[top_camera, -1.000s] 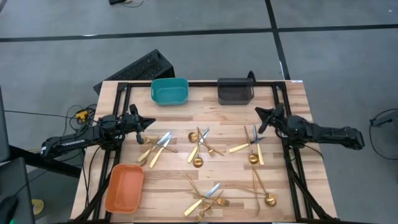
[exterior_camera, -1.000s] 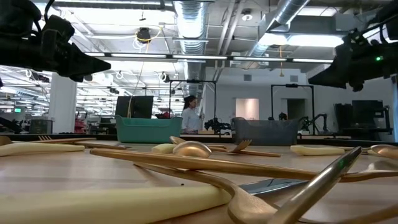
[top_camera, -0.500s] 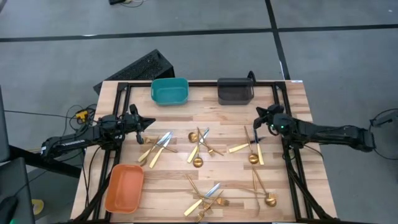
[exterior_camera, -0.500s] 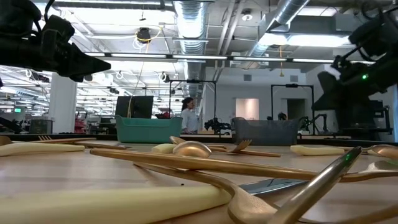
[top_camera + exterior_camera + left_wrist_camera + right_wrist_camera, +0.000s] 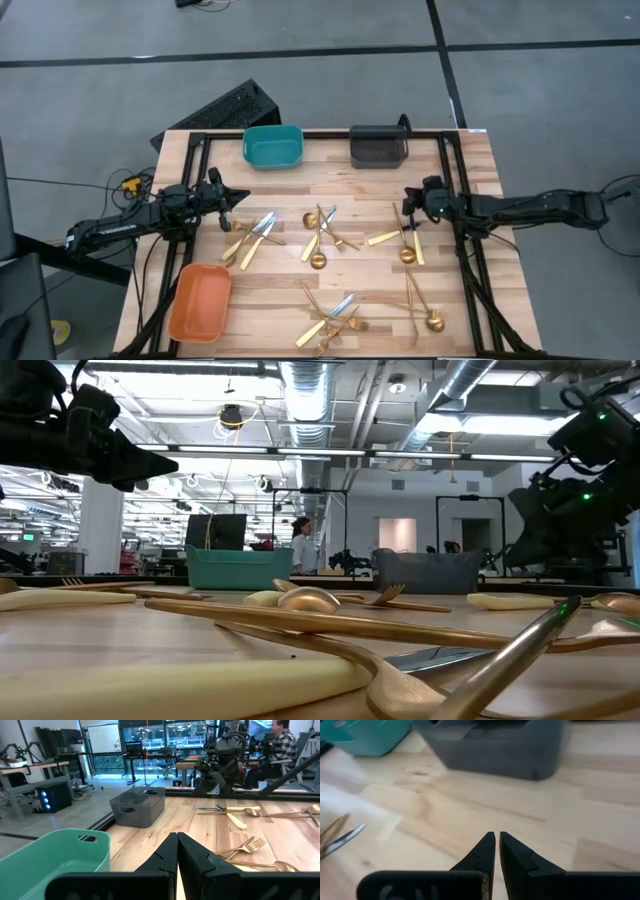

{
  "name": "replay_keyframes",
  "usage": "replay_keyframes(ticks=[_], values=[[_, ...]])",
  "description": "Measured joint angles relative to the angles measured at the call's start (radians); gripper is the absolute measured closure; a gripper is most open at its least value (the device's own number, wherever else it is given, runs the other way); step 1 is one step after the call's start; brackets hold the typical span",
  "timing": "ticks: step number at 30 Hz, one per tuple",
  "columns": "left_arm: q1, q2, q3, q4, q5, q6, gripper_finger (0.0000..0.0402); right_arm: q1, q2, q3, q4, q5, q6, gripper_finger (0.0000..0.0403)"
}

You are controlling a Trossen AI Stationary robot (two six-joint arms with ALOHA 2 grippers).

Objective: Sort silverware by color (type)
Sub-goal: Put the yellow knife into the black bin

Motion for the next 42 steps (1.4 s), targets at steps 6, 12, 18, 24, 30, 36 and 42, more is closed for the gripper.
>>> replay_keyframes(ticks=[6, 12, 18, 24, 30, 36, 42], values=[[0.000, 0.000, 0.000, 0.000, 0.000, 0.000, 0.0401, 0.046, 0.005, 0.129, -0.092, 0.009, -0.078, 0.0349], [0.000, 0.000, 0.000, 0.000, 0.000, 0.000, 0.0401, 0.042, 0.063, 0.334, -0.242, 0.032, -0.168, 0.0349], [0.000, 0.000, 0.000, 0.000, 0.000, 0.000, 0.0401, 0.042, 0.162, 0.453, -0.550, -0.044, -0.097, 0.0332], [0.000, 0.000, 0.000, 0.000, 0.000, 0.000, 0.0401, 0.058, 0.227, 0.457, -0.707, -0.223, 0.112, 0.0282], [0.000, 0.000, 0.000, 0.000, 0.000, 0.000, 0.0401, 0.106, 0.297, 0.457, -0.746, -0.302, 0.159, 0.0240], [0.000, 0.000, 0.000, 0.002, -0.016, -0.013, 0.0401, 0.112, 0.386, 0.458, -0.700, -0.292, 0.156, 0.0227], [0.000, -0.001, -0.010, 0.029, 0.021, -0.133, 0.0401, 0.098, 0.446, 0.458, -0.701, -0.392, 0.089, 0.0237]])
